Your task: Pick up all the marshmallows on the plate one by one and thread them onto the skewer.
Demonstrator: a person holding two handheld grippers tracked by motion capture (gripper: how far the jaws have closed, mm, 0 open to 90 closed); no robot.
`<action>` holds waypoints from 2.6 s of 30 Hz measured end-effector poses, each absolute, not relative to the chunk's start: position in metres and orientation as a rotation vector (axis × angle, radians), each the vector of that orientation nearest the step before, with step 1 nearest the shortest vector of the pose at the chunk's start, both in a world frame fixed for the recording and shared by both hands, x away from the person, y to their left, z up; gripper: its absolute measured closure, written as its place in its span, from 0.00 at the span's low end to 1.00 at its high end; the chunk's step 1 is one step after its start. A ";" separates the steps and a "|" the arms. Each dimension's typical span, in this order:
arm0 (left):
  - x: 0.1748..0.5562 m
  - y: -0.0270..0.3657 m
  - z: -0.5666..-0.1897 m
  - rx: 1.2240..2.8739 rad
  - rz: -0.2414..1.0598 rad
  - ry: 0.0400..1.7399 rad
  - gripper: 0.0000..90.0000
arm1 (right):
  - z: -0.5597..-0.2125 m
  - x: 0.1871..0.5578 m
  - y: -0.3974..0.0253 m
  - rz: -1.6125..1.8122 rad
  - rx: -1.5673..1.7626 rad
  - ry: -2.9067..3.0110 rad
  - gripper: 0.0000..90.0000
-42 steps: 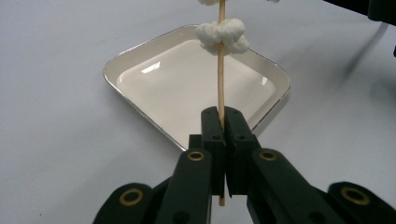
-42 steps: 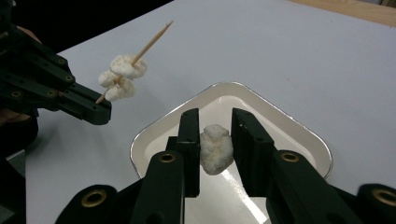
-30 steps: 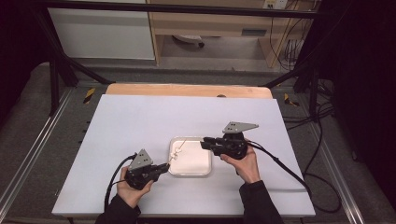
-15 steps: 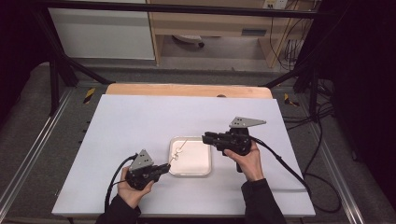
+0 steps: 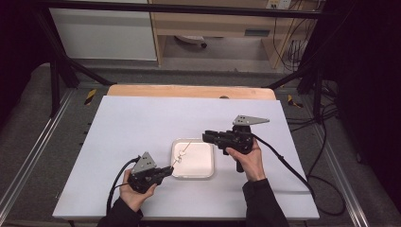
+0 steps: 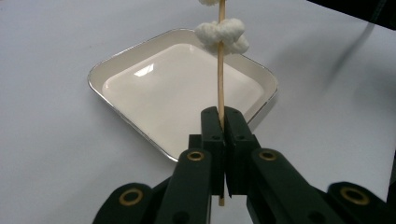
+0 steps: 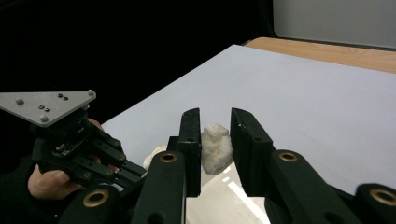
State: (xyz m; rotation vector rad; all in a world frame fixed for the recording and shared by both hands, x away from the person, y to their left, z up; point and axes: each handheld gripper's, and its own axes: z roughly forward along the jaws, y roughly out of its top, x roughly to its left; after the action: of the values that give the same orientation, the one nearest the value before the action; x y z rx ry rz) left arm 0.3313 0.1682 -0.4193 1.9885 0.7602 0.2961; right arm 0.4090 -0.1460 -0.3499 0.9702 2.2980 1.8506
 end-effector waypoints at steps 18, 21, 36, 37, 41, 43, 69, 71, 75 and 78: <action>0.329 0.165 -0.418 1.990 0.297 0.733 0.98 | -0.357 0.415 -0.129 1.969 0.985 2.332 0.83; 0.329 0.165 -0.418 1.991 0.297 0.729 0.98 | -0.359 0.415 -0.127 1.972 0.988 2.342 0.83; 0.327 0.164 -0.418 1.983 0.307 0.713 0.98 | -0.367 0.416 -0.122 1.997 1.009 2.380 0.83; 0.327 0.164 -0.418 1.982 0.307 0.714 0.98 | -0.367 0.416 -0.121 2.001 1.009 2.380 0.83; 0.327 0.164 -0.419 1.987 0.310 0.708 0.98 | -0.370 0.415 -0.119 2.018 1.020 2.385 0.83; 0.327 0.164 -0.419 1.988 0.310 0.709 0.98 | -0.371 0.414 -0.118 2.022 1.024 2.389 0.84; 0.327 0.160 -0.423 2.024 0.301 0.697 0.98 | -0.385 0.404 -0.111 2.038 1.024 2.405 0.87; 0.327 0.160 -0.423 2.026 0.300 0.694 0.98 | -0.386 0.403 -0.110 2.043 1.023 2.404 0.87; 0.326 0.159 -0.423 2.023 0.299 0.694 0.99 | -0.388 0.401 -0.109 2.049 1.023 2.401 0.87; 0.326 0.159 -0.424 2.027 0.300 0.692 0.99 | -0.389 0.400 -0.108 2.057 1.025 2.401 0.87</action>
State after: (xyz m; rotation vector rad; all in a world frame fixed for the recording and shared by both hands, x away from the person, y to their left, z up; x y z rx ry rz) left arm 0.3262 0.1591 -0.4237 2.0269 0.6925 0.3003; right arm 0.3999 -0.1077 -0.3892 1.0251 2.4005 2.0568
